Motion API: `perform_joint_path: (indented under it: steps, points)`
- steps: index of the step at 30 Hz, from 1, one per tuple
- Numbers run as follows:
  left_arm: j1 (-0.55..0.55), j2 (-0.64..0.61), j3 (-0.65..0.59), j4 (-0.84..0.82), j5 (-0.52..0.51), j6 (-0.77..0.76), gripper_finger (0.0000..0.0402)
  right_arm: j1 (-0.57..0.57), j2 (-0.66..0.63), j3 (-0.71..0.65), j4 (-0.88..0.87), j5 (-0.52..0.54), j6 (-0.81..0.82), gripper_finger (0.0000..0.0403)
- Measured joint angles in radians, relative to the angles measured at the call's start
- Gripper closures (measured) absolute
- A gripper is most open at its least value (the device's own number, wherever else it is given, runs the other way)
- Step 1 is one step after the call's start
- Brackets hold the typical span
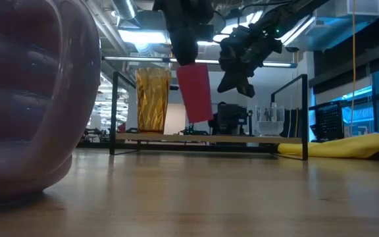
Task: Stack small to large cups/mugs on shelf
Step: Put the pink cup on the shelf
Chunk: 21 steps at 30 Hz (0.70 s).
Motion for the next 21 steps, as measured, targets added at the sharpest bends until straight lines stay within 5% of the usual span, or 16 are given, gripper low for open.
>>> perform_joint_path:
  steps: [21]
  points:
    - [0.015,0.009,0.000,0.009,0.009,-0.007,0.0399,0.008,0.058,0.001,-0.016,-0.006,-0.178,0.0402]
